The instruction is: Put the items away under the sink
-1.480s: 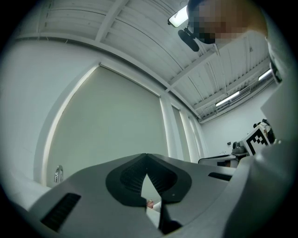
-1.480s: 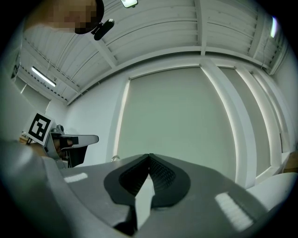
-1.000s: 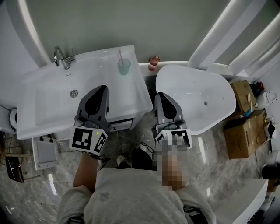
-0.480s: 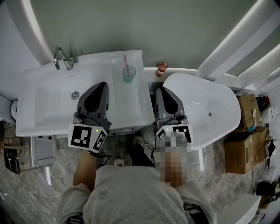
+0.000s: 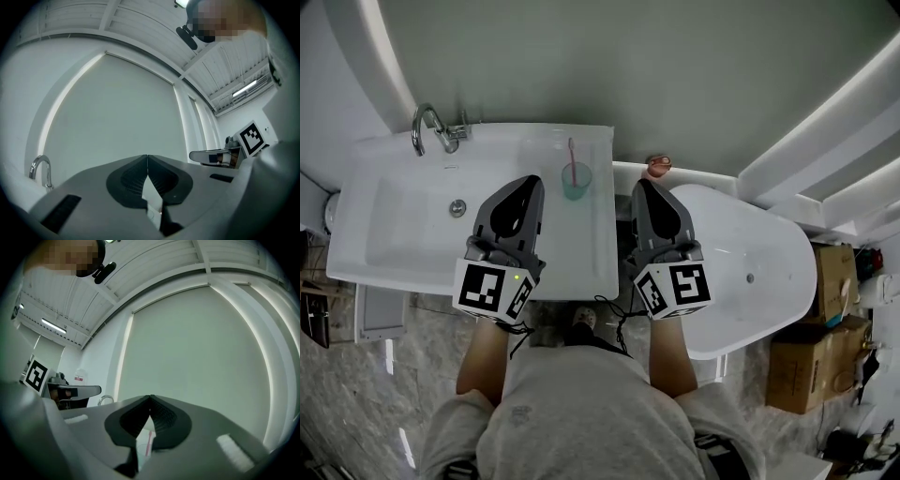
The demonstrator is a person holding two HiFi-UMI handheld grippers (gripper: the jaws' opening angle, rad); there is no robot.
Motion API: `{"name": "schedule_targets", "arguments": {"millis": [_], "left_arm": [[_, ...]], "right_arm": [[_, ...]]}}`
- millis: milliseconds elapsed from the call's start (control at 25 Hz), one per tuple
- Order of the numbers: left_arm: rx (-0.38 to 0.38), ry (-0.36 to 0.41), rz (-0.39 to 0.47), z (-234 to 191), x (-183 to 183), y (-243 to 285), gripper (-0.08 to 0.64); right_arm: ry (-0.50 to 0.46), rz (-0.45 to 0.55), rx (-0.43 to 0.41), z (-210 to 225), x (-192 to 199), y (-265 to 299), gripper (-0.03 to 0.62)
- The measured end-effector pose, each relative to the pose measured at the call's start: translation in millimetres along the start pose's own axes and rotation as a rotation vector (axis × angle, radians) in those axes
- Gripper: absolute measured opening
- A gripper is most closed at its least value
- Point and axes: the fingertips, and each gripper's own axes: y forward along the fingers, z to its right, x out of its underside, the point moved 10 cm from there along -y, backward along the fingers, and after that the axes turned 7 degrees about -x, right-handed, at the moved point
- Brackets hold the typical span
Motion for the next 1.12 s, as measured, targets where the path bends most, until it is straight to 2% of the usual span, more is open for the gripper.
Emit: {"name": "schedule_targets", "arguments": {"millis": [240,320,680,1120], "left_arm": [[-0.04,-0.017,-0.073,2,45,23,0.015],[-0.053,-0.013,-0.107,2,63,30,0.072],[-0.081,-0.009,-0.247,4,144,55,0.244],[-0.099,0.005,-0.432,18,218,84,0.32]], "right_arm": [[0.009,-0.041,-0.069,24,15,23,0.011],[0.014,-0.054,-0.087,31,20,30,0.012],[0.046,-0.113,-0.154,56,45,54,0.011],[0.07,-0.169,-0.17,77,67,57,0.011]]}}
